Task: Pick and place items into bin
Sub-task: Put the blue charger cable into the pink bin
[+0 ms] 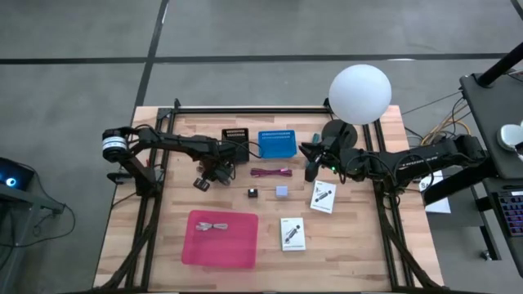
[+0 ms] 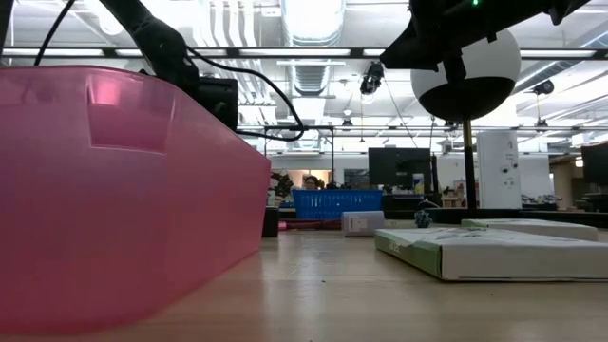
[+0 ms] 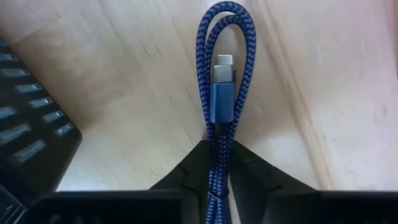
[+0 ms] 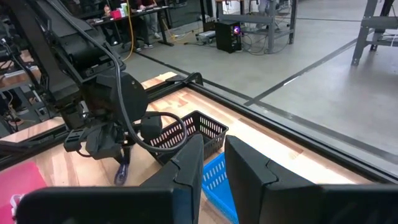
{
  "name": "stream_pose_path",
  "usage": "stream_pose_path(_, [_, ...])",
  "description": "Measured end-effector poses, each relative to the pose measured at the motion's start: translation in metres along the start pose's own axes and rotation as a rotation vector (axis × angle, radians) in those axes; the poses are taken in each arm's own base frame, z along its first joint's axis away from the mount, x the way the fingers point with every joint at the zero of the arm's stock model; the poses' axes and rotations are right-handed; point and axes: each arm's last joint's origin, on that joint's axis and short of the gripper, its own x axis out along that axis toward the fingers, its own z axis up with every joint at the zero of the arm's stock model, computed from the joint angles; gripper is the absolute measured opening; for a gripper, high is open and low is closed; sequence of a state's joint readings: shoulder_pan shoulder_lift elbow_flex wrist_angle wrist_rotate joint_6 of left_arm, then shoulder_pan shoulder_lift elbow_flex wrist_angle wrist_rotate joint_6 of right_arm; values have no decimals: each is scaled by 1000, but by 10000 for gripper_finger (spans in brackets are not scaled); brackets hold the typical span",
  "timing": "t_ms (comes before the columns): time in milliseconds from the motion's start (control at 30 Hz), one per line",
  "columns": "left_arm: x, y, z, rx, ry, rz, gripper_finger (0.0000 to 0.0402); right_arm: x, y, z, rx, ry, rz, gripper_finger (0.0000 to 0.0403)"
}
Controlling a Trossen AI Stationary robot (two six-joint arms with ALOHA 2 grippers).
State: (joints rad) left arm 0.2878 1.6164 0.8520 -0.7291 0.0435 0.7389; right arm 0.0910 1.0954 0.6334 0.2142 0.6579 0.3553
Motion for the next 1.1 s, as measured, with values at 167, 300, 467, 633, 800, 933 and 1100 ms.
stream_pose_path(167, [0, 0, 0, -4, -6, -1, 14, 0, 0, 0, 4, 0, 1, 57])
stream_pose_path(300, [0, 1, 1, -48, -8, 2, 12, 0, 0, 0, 4, 0, 1, 57])
stream_pose_path(467, [0, 1, 1, -129, -9, 3, 12, 0, 0, 0, 4, 0, 1, 57])
stream_pose_path(633, [-1, 1, 1, -211, -15, 3, 12, 0, 0, 0, 4, 1, 1, 57])
stream_pose_path(800, [-3, 2, 3, -325, -33, 13, 11, 0, 0, 0, 4, 1, 1, 57])
stream_pose_path(933, [-4, 5, 7, -406, -80, 23, 11, 0, 0, 0, 4, 1, 2, 57])
stream_pose_path(1100, [-5, 9, 12, -503, -142, 39, 11, 0, 0, 0, 4, 1, 3, 57])
